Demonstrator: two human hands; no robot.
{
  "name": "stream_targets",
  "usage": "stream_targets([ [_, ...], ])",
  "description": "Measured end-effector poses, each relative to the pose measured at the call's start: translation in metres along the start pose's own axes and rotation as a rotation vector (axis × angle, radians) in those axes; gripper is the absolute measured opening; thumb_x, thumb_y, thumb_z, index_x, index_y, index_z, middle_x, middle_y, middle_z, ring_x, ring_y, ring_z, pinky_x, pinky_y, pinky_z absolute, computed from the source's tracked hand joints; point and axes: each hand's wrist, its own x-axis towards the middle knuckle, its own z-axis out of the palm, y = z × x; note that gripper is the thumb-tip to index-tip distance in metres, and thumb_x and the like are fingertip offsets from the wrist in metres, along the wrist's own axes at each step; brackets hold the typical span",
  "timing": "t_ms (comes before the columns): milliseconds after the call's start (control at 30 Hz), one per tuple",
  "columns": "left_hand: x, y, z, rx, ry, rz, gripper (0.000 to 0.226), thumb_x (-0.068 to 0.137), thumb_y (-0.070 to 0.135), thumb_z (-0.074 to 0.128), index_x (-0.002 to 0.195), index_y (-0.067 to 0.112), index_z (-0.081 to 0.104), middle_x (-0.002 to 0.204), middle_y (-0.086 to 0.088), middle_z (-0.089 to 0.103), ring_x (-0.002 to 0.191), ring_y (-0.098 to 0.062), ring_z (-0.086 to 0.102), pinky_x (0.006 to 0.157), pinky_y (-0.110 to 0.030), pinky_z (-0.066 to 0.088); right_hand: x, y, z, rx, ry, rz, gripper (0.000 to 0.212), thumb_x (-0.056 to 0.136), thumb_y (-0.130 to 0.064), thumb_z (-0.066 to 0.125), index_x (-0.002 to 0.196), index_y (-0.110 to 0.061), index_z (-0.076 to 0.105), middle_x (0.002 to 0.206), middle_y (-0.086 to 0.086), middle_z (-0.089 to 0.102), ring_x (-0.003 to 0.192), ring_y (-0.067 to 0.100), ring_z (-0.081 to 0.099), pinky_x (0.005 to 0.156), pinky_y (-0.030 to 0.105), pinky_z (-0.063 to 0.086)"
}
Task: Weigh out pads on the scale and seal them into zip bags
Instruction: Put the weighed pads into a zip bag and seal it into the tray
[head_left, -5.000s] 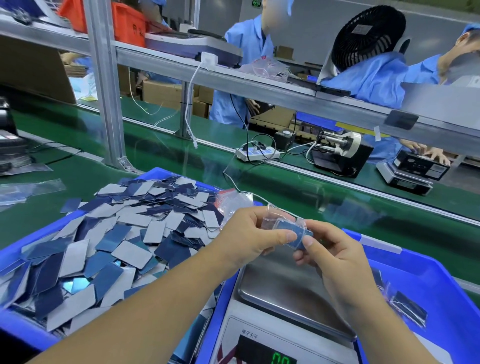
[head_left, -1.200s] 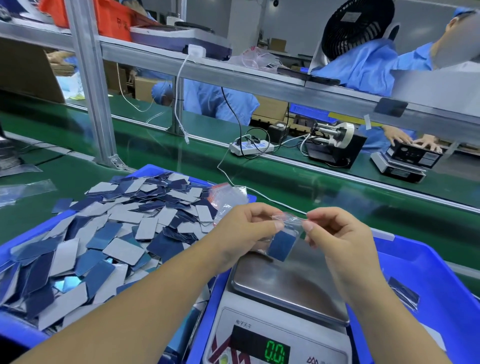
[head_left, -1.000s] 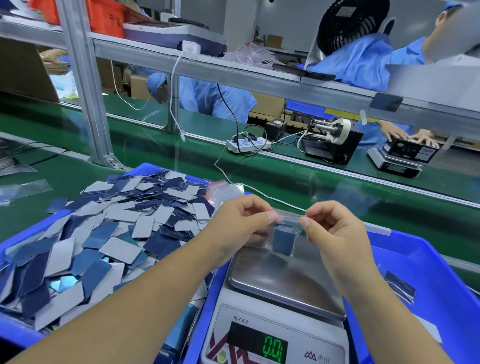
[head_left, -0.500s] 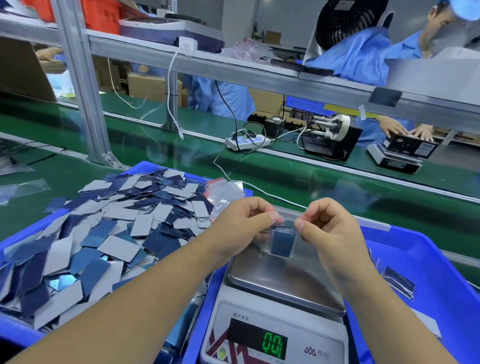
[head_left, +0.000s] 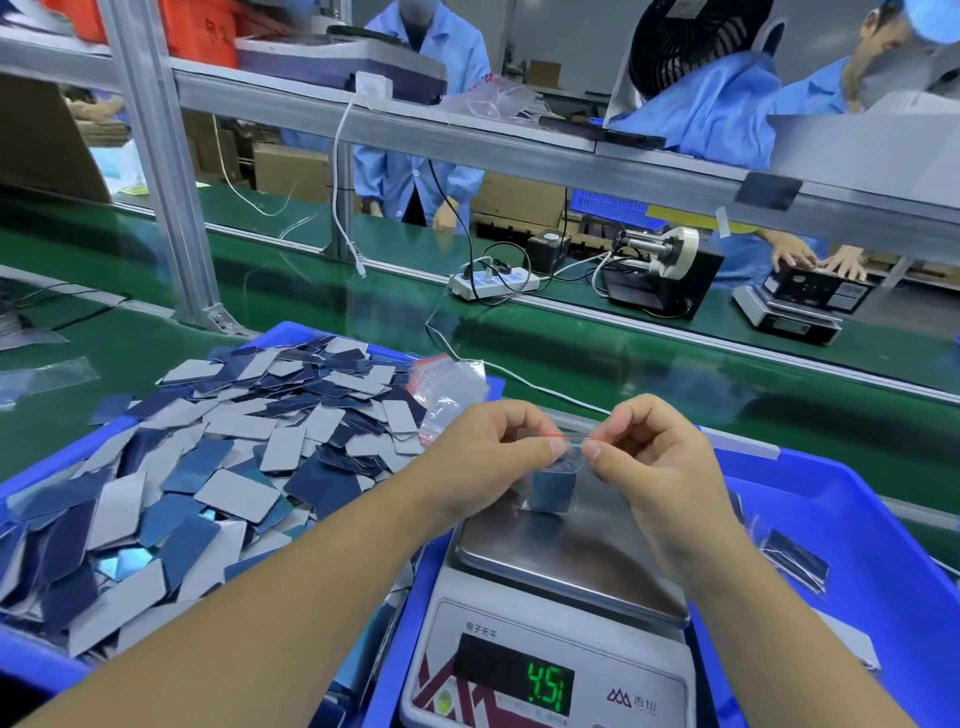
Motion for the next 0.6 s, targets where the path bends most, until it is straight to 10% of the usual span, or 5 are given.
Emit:
stream_targets([
  [600, -0.0003, -0.0031, 0.0003, 0.025, -0.025, 0.038, 0.008, 0.078, 0.023, 0.067, 0.071, 0.027, 0.07, 0.077, -0.006, 0.06, 0.075, -0.019, 0.051, 0.07, -0.032, 0.043, -0.0008, 0.004, 0.0015, 0.07, -0.1, 0.054, 0.025, 0.072, -0.006, 0.071, 0.073, -0.029, 0.063, 0.069, -0.001, 0.06, 0.064, 0.012, 0.052, 0.058, 0.02, 0.046],
])
